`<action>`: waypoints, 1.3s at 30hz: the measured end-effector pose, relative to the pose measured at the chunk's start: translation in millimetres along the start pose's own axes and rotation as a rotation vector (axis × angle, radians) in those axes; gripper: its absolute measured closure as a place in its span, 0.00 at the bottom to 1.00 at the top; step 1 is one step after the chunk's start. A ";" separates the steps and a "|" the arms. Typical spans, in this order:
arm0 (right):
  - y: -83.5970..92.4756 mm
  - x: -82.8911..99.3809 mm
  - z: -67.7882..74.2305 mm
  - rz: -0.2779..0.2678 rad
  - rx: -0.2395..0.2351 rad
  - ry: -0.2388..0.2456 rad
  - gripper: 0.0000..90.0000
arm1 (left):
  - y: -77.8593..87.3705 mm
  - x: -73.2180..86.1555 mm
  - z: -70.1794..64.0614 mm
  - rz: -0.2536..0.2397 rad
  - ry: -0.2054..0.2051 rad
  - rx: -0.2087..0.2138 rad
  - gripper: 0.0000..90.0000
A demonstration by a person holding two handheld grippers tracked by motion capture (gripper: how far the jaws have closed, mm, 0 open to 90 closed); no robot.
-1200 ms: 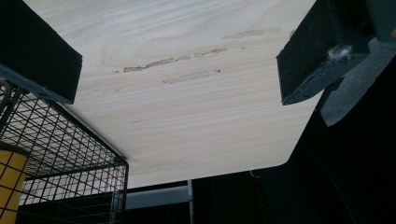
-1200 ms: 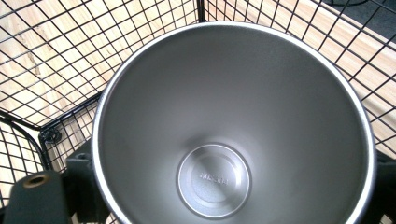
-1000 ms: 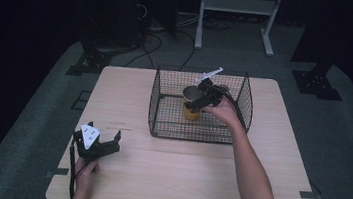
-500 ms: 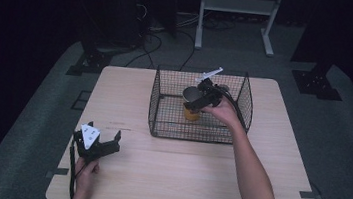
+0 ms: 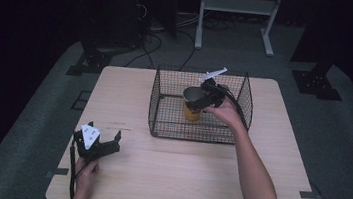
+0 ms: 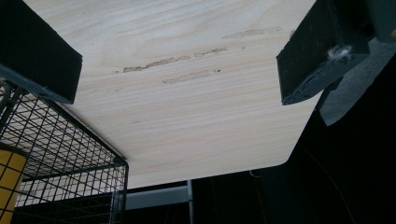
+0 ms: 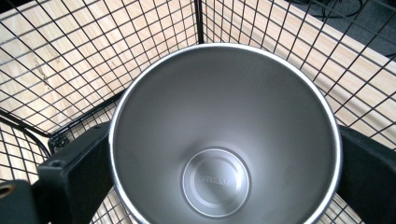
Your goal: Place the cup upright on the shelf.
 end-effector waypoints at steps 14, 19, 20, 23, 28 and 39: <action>15.1 -8.2 1.2 -0.058 0.012 0.000 0.02 | -0.1 0.0 -0.5 0.001 -0.001 -0.001 0.00; 19.8 -9.7 1.3 -0.072 0.010 -0.006 0.02 | -0.2 0.1 -0.5 0.001 -0.002 -0.002 0.00; 20.9 -10.1 1.5 -0.074 0.010 -0.006 0.02 | -0.3 0.0 -0.5 0.000 -0.002 -0.003 0.00; 26.4 -11.8 3.1 -0.091 0.005 -0.005 0.02 | -0.9 0.0 -0.4 0.003 -0.003 -0.005 0.00; 33.8 -14.3 4.0 -0.109 0.008 -0.002 0.02 | -1.0 0.0 -0.4 0.003 -0.003 -0.006 0.00; 57.7 -8.8 16.1 -0.166 0.000 -0.019 0.02 | -0.6 0.2 -1.5 0.002 -0.012 -0.004 0.00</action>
Point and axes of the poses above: each handheld gripper's, and its own axes: y roughly backward along the jaws, x roughly out of its underside, z roughly to its left, the point moved 5 cm from there along -y, roughly forward along the jaws, and after that the axes turned 7 degrees about y, right-handed, at the moved point
